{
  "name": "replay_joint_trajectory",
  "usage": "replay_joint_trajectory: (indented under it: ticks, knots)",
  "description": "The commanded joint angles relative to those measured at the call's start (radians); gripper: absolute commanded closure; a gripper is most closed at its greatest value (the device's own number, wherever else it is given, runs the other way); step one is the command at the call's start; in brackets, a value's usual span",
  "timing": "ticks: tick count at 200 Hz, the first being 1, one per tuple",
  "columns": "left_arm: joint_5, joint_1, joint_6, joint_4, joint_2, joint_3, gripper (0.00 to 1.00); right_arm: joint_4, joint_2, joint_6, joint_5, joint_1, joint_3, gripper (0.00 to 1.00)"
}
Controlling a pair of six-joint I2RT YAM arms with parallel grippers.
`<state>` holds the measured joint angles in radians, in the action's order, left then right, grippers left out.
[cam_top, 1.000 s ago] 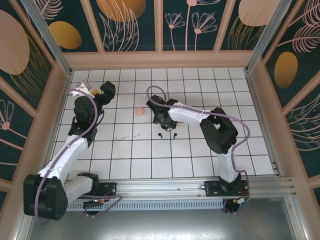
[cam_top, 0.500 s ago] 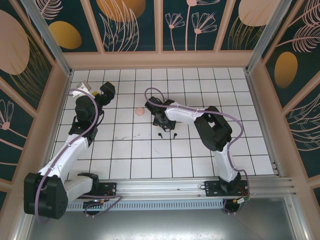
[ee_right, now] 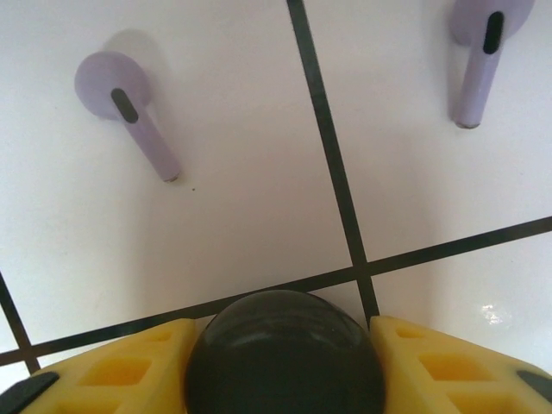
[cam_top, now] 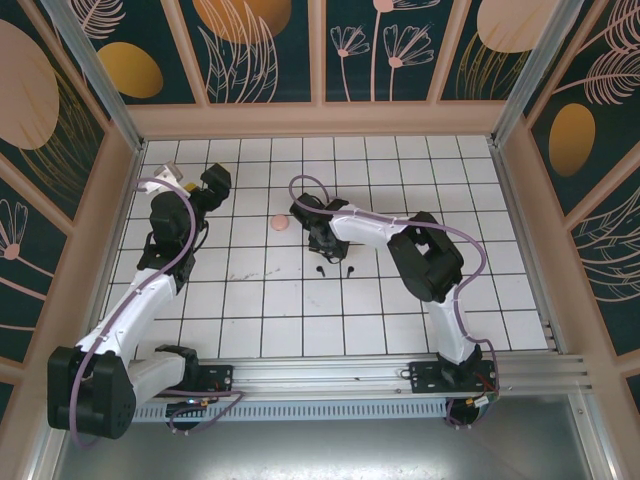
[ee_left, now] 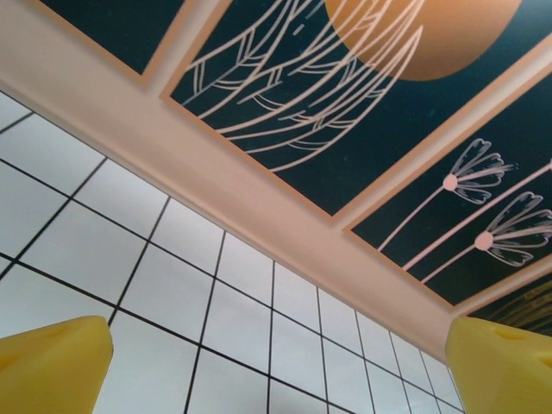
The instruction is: Insert the wireless bluetooth earbuds into the charging case
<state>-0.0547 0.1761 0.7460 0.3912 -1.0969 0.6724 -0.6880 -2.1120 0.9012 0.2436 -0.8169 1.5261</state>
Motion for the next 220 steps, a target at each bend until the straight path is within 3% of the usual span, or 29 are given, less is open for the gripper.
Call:
replay_joint_trajectory:
  ticks: [1, 74, 160, 220]
  knots:
    - [0.077, 0.002, -0.017, 0.048, -0.003, -0.021, 0.01, 0.011, 0.016, 0.012, -0.006, 0.004, -0.037, 0.57]
    - [0.313, 0.003, -0.07, 0.234, -0.058, -0.088, 0.01, 0.14, 0.198, 0.012, -0.01, -0.01, -0.179, 0.65]
    - [0.415, 0.025, -0.046, 0.506, -0.131, -0.183, 0.01, 0.227, 0.413, -0.013, -0.017, 0.025, -0.246, 0.65]
    - [0.513, 0.119, -0.111, 0.65, -0.244, -0.201, 0.01, 0.324, 0.513, 0.008, -0.069, 0.069, -0.186, 0.66]
